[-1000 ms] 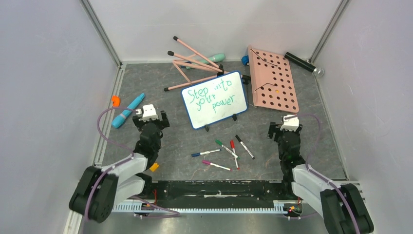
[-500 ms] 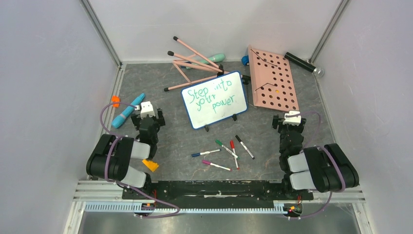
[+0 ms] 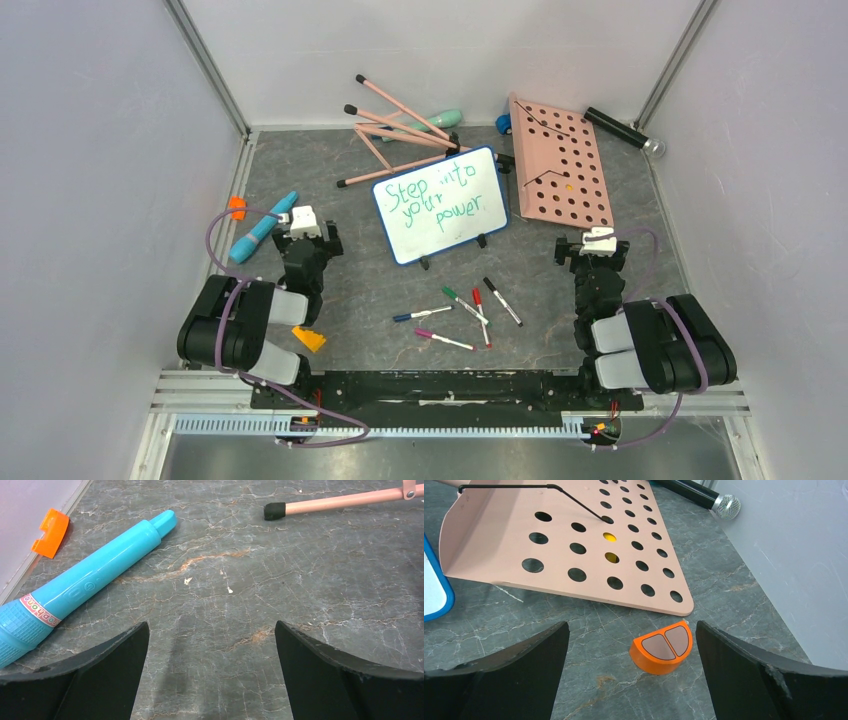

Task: Write a sentence on the whiteboard
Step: Reset both arms

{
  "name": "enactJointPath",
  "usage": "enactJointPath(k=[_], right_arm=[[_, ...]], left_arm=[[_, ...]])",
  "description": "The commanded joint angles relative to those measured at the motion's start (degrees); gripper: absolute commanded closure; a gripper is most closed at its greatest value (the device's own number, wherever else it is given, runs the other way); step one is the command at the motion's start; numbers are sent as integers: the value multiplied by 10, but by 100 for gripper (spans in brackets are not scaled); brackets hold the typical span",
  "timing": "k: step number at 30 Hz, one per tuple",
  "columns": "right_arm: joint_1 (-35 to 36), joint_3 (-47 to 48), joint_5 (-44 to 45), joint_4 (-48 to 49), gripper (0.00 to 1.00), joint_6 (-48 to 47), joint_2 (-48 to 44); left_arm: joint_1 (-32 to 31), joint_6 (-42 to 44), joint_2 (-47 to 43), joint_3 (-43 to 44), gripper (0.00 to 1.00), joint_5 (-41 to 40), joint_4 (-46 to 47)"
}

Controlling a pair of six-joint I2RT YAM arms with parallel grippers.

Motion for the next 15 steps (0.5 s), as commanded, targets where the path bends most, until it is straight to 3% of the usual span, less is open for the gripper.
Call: enactJointPath(k=[1, 15], right_arm=[[-2, -55, -5, 29, 2, -5, 1], [-2, -55, -6, 29, 2, -5, 1]], left_arm=[[5, 16, 1, 13, 0, 17, 29], [10, 16, -2, 14, 0, 29, 26]])
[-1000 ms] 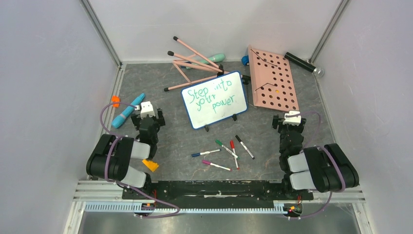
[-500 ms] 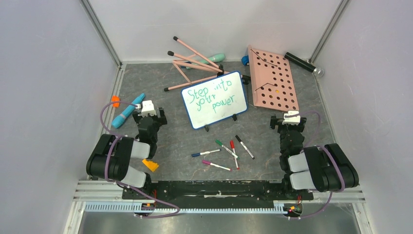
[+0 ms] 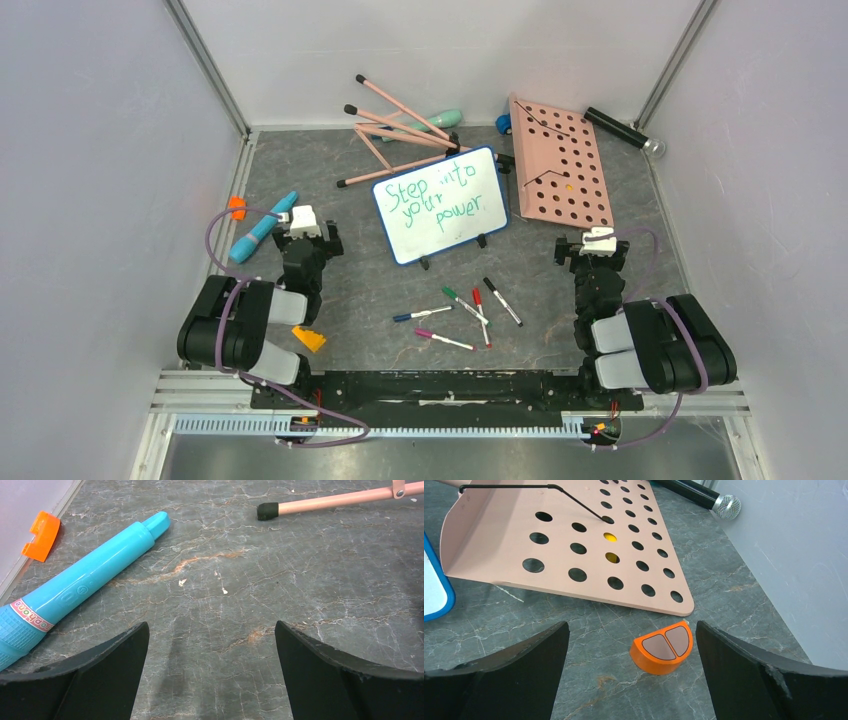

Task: Write a sentence on the whiteboard
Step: Reset both arms

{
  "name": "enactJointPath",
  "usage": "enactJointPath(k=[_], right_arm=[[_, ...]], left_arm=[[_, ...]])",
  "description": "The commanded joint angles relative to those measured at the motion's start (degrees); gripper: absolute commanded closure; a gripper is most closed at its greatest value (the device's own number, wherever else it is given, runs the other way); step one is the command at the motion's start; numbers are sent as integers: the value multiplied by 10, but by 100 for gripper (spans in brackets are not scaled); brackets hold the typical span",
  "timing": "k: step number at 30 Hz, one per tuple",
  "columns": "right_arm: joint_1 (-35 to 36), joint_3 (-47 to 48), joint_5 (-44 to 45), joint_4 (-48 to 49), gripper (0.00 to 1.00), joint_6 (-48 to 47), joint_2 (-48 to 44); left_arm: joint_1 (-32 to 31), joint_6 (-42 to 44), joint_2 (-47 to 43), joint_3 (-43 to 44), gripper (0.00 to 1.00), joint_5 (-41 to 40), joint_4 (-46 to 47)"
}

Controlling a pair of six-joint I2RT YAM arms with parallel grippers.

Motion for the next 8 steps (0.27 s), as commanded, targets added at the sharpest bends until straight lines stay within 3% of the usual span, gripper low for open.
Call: enactJointPath(k=[1, 8], right_arm=[[-2, -55, -4, 29, 2, -4, 1], [-2, -54, -4, 29, 2, -4, 1]], left_arm=[[3, 16, -2, 12, 0, 3, 26], [7, 16, -2, 16, 0, 13, 17]])
